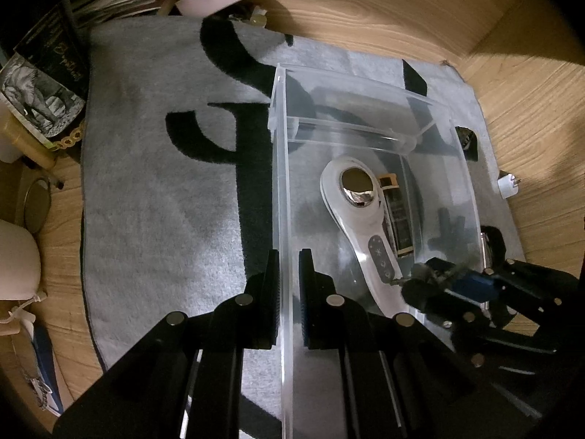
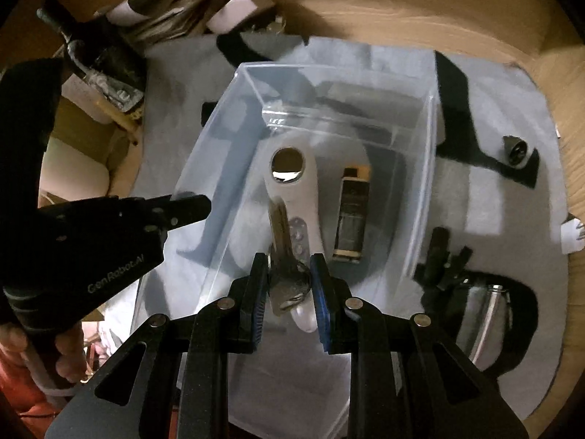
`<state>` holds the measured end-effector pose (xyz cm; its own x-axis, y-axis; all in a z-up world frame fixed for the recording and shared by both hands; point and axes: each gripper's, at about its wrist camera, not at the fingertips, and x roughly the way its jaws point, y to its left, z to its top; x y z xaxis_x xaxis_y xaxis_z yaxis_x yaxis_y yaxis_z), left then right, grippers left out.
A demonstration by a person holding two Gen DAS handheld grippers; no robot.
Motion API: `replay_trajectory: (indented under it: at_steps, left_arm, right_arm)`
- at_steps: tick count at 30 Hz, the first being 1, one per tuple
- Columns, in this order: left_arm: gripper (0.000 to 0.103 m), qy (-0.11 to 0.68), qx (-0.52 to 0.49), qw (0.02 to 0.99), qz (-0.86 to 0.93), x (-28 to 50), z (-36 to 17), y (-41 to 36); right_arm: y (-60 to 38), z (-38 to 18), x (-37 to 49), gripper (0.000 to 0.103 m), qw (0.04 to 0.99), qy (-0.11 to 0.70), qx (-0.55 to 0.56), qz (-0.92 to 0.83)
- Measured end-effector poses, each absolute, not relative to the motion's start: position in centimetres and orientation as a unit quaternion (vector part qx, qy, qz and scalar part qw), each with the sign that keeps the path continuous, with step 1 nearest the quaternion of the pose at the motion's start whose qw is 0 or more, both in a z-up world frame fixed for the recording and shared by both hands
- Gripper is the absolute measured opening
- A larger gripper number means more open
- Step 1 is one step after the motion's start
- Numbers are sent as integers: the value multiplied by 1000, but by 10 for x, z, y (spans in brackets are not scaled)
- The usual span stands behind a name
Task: Organize rigid objects
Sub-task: 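Carry the keys into the clear box and open the right gripper, then grasp the silver metal cylinder on the towel with the right gripper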
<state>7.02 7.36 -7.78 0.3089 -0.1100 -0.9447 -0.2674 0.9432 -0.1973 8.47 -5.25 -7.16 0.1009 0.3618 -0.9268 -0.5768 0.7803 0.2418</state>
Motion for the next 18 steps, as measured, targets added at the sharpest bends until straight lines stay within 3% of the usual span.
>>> replay_trajectory:
  at_steps: [16, 18]
  left_arm:
    - [7, 589, -161, 790, 54, 72, -78, 72]
    - [7, 590, -160, 790, 55, 72, -78, 72]
  right_arm:
    - [-37, -78, 82, 25, 728, 595, -135, 314]
    - [-42, -73, 84, 29, 731, 592, -132, 312]
